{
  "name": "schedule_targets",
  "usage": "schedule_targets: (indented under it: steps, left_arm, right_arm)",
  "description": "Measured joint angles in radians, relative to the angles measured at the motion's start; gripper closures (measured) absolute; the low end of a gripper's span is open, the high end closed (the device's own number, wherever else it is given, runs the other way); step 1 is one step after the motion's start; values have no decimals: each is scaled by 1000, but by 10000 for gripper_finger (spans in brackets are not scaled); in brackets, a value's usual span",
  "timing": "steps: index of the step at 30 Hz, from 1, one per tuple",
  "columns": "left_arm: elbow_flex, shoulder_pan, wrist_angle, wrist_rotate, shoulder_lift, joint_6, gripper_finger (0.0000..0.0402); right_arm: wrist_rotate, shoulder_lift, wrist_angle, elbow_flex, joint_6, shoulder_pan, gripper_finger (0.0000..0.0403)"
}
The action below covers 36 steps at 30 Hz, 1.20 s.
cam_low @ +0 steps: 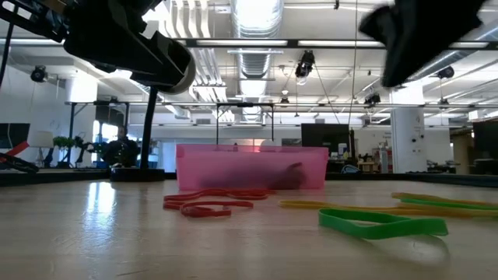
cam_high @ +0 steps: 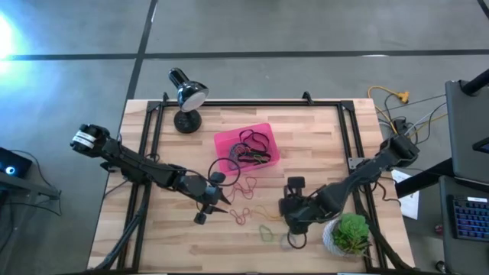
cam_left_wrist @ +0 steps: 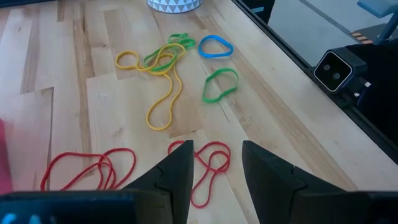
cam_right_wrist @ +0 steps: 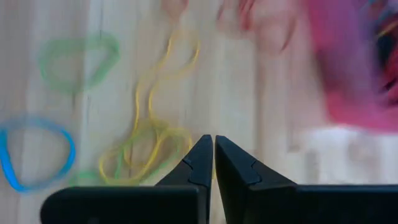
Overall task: Pick and place rubber bands into bin
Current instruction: Put the green rubber band into the red bin
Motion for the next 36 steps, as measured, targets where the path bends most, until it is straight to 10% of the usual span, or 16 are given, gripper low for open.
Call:
schedule_targets:
  steps: [18,36]
  left_arm:
    - [0,0,3,0,0,1,281]
    - [0,0,7,0,0,2,281]
  right_arm:
    - [-134,12,308,-271,54,-19,294]
    - [-136,12,491,-340,26,-26,328]
